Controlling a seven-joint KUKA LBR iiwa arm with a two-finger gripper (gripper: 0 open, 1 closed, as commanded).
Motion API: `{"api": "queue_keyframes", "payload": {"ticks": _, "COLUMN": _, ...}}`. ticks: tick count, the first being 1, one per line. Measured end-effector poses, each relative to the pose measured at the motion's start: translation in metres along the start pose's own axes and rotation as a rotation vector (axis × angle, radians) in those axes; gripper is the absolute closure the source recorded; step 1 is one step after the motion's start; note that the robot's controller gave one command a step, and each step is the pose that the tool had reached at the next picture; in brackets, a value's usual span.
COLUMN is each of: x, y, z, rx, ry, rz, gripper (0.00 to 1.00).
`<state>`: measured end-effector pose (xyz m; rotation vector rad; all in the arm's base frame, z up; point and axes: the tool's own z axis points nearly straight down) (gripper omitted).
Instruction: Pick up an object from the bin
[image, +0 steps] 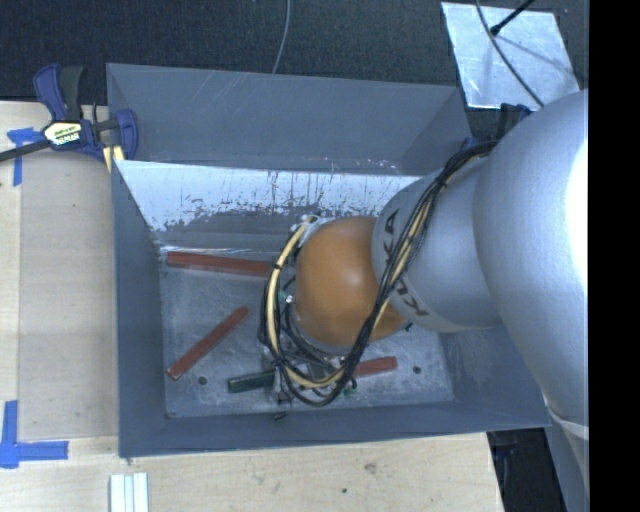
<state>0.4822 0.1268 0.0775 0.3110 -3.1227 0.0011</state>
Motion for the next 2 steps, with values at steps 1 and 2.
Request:
{"api": "queue_keyframes", "payload": {"ticks": 1, "x": 0.001, "y": 0.000, "z": -0.021, "rx": 0.000, "ry": 0.002, "rz": 0.000, "gripper": 1.00}}
{"api": "queue_keyframes", "payload": {"ticks": 2, "x": -0.002, "y": 0.000, "z": -0.036, "rx": 0.000, "ry": -0.005, "rz": 0.000, "gripper": 1.00}}
